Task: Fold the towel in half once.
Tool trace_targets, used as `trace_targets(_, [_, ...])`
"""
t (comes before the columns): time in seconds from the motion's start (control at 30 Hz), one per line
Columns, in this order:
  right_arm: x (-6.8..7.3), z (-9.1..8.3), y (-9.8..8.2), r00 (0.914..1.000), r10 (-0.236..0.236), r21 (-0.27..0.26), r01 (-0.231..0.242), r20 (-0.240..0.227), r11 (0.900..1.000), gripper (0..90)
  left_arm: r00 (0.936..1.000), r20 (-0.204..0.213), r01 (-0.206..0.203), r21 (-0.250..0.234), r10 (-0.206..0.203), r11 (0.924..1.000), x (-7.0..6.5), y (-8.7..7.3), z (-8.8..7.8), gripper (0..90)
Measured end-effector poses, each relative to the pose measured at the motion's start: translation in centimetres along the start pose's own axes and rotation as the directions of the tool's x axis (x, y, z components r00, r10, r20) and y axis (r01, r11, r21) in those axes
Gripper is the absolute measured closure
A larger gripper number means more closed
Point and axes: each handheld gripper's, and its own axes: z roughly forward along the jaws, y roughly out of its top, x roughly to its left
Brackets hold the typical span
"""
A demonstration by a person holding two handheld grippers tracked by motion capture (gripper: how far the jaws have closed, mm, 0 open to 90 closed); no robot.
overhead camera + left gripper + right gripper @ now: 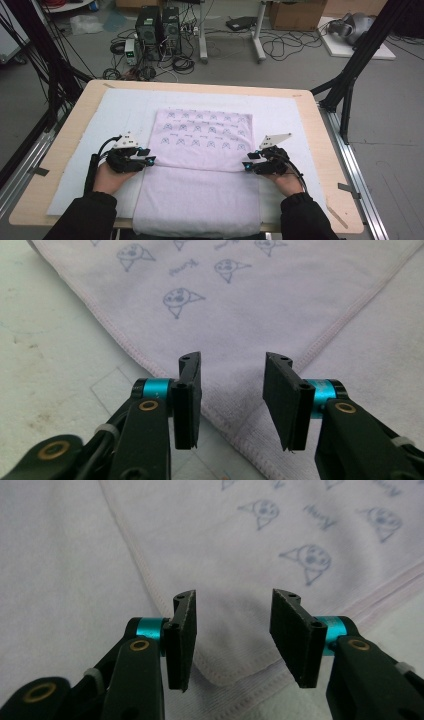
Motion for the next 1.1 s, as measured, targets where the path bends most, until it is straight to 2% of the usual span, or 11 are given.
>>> trace_targets(0.13, [0.3, 0.9, 0.0, 0.9990, -0.045, 0.054, 0.045, 0.004, 0.998, 65.7, 0.9996, 0.004, -0.029, 0.040, 0.028, 0.9988, -0.4, 0.0, 0.7, 71.1])
trace_targets(0.2, [0.3, 1.0, 0.1, 0.9984, -0.057, 0.049, 0.056, 0.006, 0.997, 74.5, 0.9993, 0.010, -0.037, 0.050, 0.036, 0.9981, -0.6, -0.1, 1.0, 79.1])
trace_targets(0.3, [0.1, 1.0, 0.1, 0.9990, -0.044, 0.047, 0.045, -0.012, 0.998, 82.2, 0.9994, 0.033, -0.010, 0.041, 0.009, 0.9991, -0.4, -0.1, 1.2, 85.1])
trace_targets(0.37, [-0.1, 1.0, 0.1, 0.9991, -0.025, 0.039, 0.026, -0.033, 0.999, 85.0, 0.9989, 0.043, 0.017, 0.036, -0.019, 0.9992, -0.1, -0.1, 1.2, 86.4])
trace_targets(0.5, [-0.8, 0.3, 0.0, 0.9980, 0.018, -0.009, -0.018, -0.061, 1.000, 87.0, 0.9989, 0.040, 0.023, 0.009, -0.024, 0.9997, -0.1, 0.0, 0.6, 87.3])
trace_targets(0.67, [-0.6, -1.0, 0.3, 0.9979, 0.015, -0.073, -0.020, -0.063, 0.997, 87.0, 0.9968, 0.059, 0.056, -0.042, -0.053, 0.9976, 0.0, 0.4, -0.6, 87.6])
trace_targets(0.73, [-0.3, -1.7, 0.4, 0.9981, 0.010, -0.088, -0.015, -0.060, 0.996, 87.1, 0.9964, 0.067, 0.056, -0.066, -0.052, 0.9962, -0.3, 0.7, -1.5, 87.6])
trace_targets(0.8, [0.1, -2.6, 0.4, 0.9984, 0.008, -0.107, -0.014, -0.056, 0.994, 87.1, 0.9956, 0.077, 0.061, -0.096, -0.054, 0.9936, -0.8, 1.0, -2.6, 87.6])
trace_targets(0.93, [1.5, -4.5, 0.1, 0.9974, -0.016, -0.144, 0.005, -0.070, 0.990, 87.1, 0.9954, 0.094, 0.031, -0.111, -0.021, 0.9934, -2.4, 1.1, -4.2, 87.5])
trace_targets(1.1, [4.4, -6.1, -1.7, 0.9937, -0.040, -0.145, 0.024, -0.105, 0.989, 87.0, 0.9938, 0.109, -0.009, -0.117, 0.021, 0.9931, -5.2, -1.0, -6.2, 87.5])
